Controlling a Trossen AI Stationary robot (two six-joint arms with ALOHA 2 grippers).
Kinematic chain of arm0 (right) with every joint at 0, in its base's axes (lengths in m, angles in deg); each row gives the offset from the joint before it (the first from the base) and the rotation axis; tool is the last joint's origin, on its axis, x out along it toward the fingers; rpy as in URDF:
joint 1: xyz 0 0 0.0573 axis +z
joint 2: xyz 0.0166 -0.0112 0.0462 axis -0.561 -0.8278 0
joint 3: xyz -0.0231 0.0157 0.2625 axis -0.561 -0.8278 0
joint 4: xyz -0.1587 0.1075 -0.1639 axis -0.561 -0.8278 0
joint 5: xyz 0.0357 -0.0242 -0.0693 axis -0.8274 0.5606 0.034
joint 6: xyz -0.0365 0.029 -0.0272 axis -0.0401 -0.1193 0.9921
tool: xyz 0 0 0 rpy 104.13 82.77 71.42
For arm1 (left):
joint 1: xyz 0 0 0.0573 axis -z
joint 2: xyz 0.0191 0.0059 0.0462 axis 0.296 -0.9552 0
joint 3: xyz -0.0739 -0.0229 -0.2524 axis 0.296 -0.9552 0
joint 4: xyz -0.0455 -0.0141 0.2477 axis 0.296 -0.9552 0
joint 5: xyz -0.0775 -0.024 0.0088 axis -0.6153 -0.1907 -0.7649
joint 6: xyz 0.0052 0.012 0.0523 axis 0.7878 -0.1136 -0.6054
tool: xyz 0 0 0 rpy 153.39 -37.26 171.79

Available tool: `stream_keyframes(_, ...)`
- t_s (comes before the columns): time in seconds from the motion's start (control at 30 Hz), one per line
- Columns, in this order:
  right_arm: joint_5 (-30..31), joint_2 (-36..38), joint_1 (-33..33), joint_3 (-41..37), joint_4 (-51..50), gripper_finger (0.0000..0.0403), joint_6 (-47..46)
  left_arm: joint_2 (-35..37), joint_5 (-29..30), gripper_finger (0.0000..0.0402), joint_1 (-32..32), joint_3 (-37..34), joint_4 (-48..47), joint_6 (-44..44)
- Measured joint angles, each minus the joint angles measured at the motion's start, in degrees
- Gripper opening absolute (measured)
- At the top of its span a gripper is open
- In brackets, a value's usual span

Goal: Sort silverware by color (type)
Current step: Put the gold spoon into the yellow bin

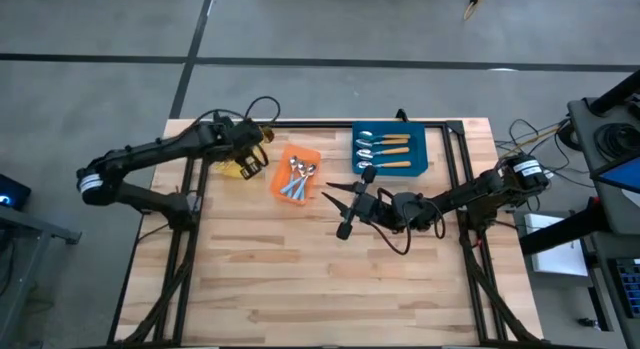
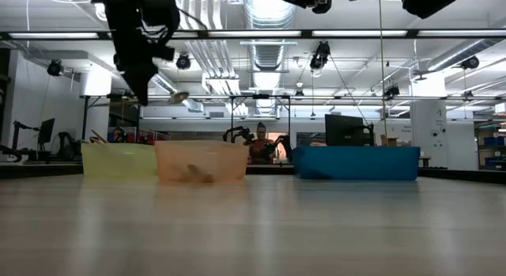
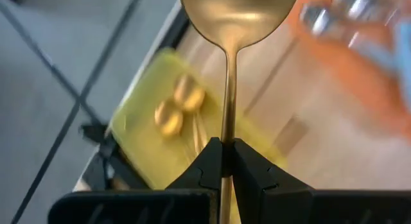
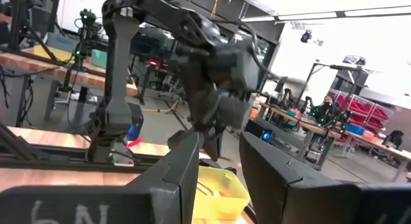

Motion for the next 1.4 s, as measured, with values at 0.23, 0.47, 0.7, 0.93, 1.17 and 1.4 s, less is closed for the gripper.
stream_keyframes(0.23, 0.00, 0.00, 0.00, 0.00, -0.13, 0.0105, 0.04, -6.90, -0.03, 0.0002, -6.86, 0.37, -9.04, -2.91)
stream_keyframes(0.47, 0.02, -0.02, -0.20, 0.00, -0.24, 0.0105, 0.13, -11.15, -1.11, 0.0002, -12.79, 0.37, -9.06, -5.58)
stream_keyframes(0.7, 1.03, -0.02, -0.39, 0.00, -0.69, 0.0105, 2.00, -13.52, -2.88, 0.0002, -16.67, 0.37, -8.40, -6.94)
stream_keyframes(0.93, 1.02, -0.04, -1.63, 0.00, -0.78, 0.0105, 2.12, -14.76, -2.88, 0.0002, -18.66, 0.37, -7.56, -7.45)
stream_keyframes(1.17, 0.98, -0.08, -3.34, 0.00, -2.02, 0.0105, 2.12, -15.66, -2.88, 0.0002, -19.78, 0.37, -6.07, -7.43)
stream_keyframes(1.4, 1.01, -0.08, -4.84, 0.00, -2.91, 0.0105, 1.68, -18.51, -2.90, 0.0002, -19.78, 0.37, -5.94, -5.86)
